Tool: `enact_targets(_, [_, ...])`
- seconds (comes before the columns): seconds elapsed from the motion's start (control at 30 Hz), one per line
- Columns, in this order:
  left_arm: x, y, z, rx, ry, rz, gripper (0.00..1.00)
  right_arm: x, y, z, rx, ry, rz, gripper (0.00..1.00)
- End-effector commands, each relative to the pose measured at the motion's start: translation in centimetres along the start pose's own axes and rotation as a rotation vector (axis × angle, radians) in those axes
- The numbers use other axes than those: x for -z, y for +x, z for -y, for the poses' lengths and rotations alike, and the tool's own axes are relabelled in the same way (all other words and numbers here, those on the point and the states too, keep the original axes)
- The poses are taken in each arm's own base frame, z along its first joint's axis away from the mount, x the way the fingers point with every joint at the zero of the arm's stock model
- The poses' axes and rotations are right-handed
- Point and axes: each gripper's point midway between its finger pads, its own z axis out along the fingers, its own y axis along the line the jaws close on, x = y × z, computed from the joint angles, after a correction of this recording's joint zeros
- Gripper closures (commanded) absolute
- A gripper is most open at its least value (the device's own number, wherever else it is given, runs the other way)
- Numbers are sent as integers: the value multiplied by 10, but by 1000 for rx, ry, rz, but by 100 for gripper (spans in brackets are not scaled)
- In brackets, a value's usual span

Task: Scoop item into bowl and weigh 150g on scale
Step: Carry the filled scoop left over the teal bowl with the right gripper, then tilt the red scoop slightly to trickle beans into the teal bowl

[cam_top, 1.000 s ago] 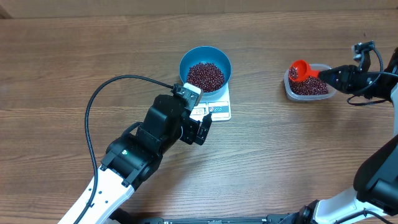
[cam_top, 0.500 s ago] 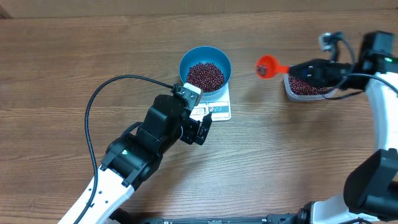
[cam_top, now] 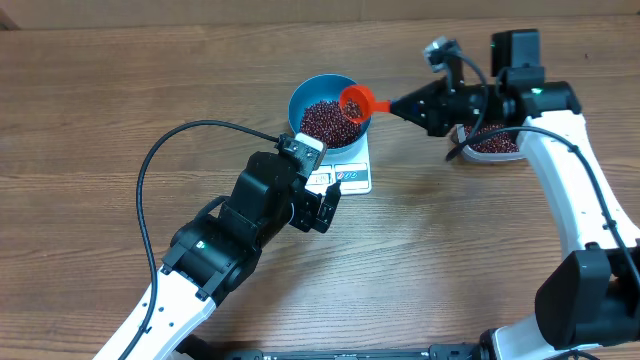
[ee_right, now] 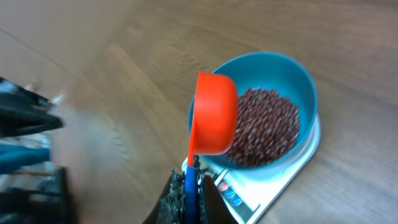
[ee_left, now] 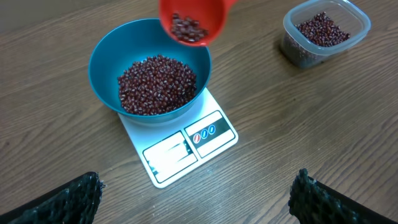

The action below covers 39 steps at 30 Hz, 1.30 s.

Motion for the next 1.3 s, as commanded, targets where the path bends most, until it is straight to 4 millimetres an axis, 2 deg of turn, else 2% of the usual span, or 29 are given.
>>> enact_targets(0.0, [0,1,-2,-12,-5,0,1,-1,-13,-2,80,88,1,96])
enact_targets(0.1, [0,1,-2,-12,-5,0,1,-6,-16,-5,107,93,2,96])
enact_targets(0.23, [0,1,-2,-12,-6,1,0,-5,-17,3,118,142,1,96])
enact_targets(0.6, [0,1,-2,-12,-5,0,1,-4,-23,10,143,177,14,96])
enact_targets(0.9, [0,1,-2,-12,-5,0,1,-4,-26,7,155,166,28,96])
enact_targets(1.0, [0,1,-2,-12,-5,0,0,-7,-30,0,169,131,42,96])
enact_targets(1.13, [0,1,-2,-12,-5,1,1,-6,-26,9,197,182,19,96])
enact_targets(1.27, [0,1,-2,-12,-5,0,1,-8,-27,0,219,138,24,96])
